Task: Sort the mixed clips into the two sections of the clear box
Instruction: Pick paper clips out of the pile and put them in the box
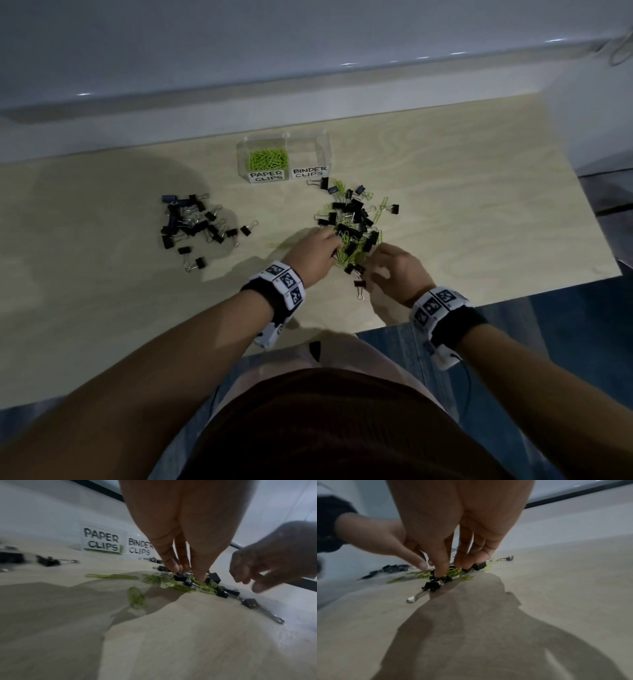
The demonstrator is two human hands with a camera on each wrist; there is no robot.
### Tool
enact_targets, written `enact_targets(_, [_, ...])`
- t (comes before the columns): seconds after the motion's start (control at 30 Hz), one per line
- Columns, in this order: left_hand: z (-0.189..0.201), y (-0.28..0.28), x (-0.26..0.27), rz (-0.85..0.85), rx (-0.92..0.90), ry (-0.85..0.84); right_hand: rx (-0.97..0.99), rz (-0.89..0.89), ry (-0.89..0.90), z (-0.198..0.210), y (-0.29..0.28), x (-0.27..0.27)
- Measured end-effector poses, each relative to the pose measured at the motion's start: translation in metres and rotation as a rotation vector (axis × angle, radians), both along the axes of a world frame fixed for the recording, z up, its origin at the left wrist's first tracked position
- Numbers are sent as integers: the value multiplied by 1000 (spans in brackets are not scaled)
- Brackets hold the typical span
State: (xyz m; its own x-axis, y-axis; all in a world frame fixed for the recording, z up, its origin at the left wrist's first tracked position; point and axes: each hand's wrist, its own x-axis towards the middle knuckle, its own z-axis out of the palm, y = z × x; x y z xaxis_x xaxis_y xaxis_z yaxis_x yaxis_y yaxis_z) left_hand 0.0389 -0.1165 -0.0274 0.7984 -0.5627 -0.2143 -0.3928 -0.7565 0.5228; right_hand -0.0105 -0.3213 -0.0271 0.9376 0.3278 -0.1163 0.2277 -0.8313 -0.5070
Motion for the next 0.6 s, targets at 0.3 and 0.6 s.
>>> enact_targets(0.3, [-12, 1, 13, -125, 135, -44, -35, -268, 120, -5, 33, 0])
enact_targets(0.6, [-11, 9, 14, -76, 50, 33, -73, -330, 28, 4, 38, 28])
